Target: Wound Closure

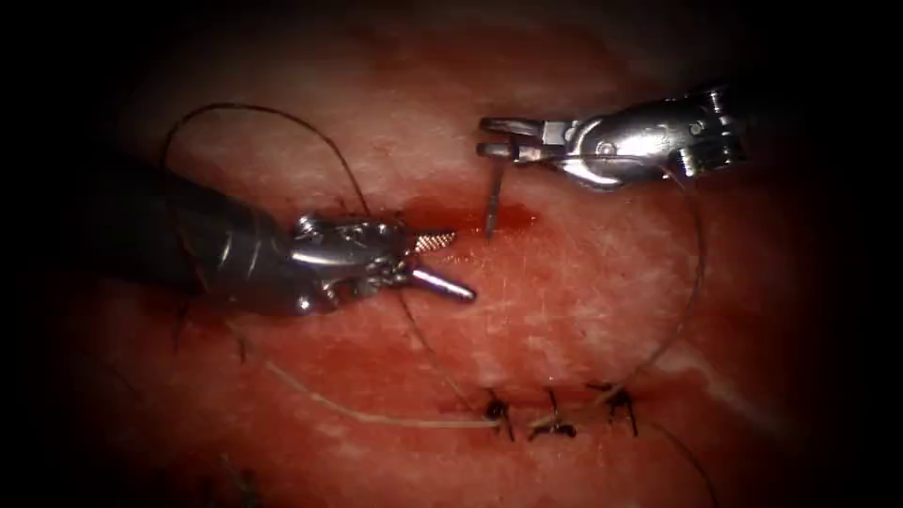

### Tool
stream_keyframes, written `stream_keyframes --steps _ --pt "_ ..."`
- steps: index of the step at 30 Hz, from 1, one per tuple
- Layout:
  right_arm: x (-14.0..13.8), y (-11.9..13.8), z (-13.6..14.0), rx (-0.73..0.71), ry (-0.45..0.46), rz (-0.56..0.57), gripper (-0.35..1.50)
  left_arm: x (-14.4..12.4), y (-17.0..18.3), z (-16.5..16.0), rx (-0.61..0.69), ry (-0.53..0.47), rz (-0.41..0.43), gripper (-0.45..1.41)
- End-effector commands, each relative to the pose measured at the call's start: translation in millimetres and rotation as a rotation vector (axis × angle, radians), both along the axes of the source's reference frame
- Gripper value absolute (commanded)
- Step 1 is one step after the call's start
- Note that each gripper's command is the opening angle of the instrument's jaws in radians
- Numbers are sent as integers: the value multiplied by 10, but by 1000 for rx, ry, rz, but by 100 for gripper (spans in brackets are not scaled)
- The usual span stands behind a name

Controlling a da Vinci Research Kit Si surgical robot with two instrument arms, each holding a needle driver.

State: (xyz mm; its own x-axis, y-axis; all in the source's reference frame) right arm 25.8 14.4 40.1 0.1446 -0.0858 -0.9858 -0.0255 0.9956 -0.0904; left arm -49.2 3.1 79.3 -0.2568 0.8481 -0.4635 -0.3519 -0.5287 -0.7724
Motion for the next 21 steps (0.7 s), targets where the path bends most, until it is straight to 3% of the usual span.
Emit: stream_keyframes --steps 1,8,21 --pt "9 1 11 -27 19 -15 -35 -7 -14 14 -4 30 25 47" --pt "30 8 25 -120 76 -64 -35 -11 -32 37 -24 91 64 35" --pt "50 1 38 -257 92 -56 -35 -6 -32 50 -27 118 82 39"
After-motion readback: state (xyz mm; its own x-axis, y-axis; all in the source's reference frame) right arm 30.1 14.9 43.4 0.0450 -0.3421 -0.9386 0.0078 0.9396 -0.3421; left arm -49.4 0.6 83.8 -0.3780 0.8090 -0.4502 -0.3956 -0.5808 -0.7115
